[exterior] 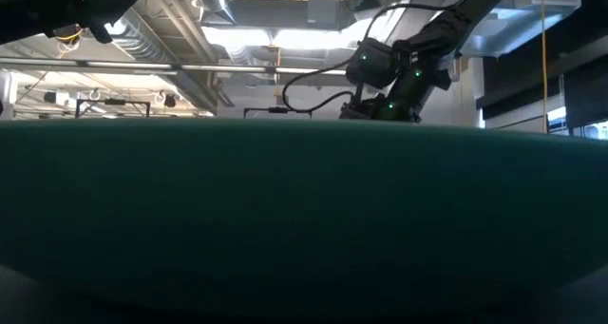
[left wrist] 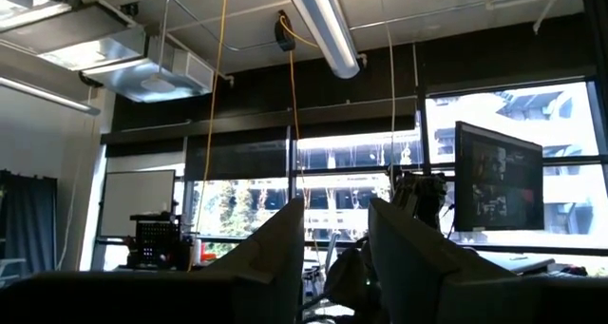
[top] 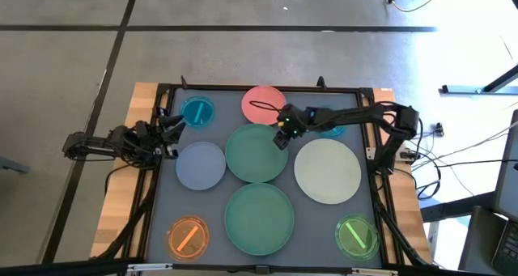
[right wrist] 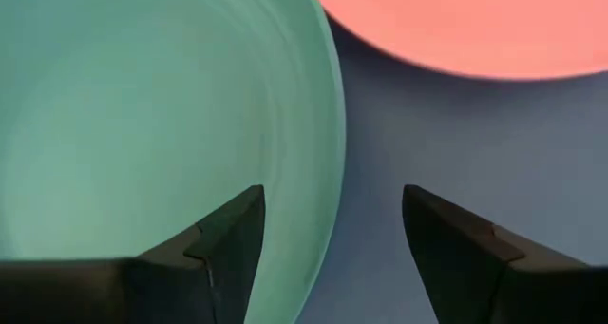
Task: Stack plastic plates
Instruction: Stack the top green plate on top of the white plate
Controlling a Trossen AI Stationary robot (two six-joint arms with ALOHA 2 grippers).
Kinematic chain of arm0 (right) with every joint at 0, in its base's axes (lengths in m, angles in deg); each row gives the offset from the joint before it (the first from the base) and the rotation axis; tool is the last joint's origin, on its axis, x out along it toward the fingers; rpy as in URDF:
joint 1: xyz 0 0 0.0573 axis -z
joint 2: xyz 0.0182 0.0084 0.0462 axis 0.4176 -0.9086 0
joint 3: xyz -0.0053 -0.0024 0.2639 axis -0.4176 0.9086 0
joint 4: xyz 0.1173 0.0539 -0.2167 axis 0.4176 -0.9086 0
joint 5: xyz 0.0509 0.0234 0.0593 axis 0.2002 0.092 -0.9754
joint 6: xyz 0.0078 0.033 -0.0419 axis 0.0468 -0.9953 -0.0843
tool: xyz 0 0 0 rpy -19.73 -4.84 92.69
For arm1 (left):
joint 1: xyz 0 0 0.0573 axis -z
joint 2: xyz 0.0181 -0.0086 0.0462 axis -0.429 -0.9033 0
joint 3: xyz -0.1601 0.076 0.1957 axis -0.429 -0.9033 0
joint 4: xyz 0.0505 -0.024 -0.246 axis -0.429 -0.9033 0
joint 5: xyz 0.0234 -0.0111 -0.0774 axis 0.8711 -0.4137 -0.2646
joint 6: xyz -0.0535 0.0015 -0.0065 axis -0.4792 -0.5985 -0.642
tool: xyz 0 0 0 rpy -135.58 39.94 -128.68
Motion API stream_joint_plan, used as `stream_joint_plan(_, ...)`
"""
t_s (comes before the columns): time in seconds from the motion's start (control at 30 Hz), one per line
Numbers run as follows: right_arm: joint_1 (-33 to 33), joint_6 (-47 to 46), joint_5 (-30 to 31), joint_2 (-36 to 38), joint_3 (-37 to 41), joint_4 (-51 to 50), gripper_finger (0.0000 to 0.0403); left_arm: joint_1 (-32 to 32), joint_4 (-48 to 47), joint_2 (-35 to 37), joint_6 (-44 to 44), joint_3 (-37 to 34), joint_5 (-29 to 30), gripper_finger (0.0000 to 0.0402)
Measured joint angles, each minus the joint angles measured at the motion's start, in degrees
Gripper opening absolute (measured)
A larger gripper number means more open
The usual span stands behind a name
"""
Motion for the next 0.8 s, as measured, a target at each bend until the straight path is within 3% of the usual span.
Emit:
stream_joint_plan(0.13,0.0,0.1,-1.1,-0.4,0.0,0.1,0.0223,0.0,0.0,0.0,0.0,0.0,0.0,0.0112)
stream_joint_plan(0.3,0.0,-0.1,-2.9,-0.5,0.0,-0.1,0.0158,0.0,0.0,0.0,0.0,0.0,0.0,0.0112)
stream_joint_plan(0.53,0.0,0.0,-1.0,-0.5,0.0,-0.1,0.0068,0.0,-0.6,0.0,-0.1,0.0,0.0,0.0112)
stream_joint_plan(0.8,0.1,2.2,2.2,-0.5,0.1,0.4,0.0005,0.0,-0.7,0.0,-0.7,0.0,0.0,0.0112)
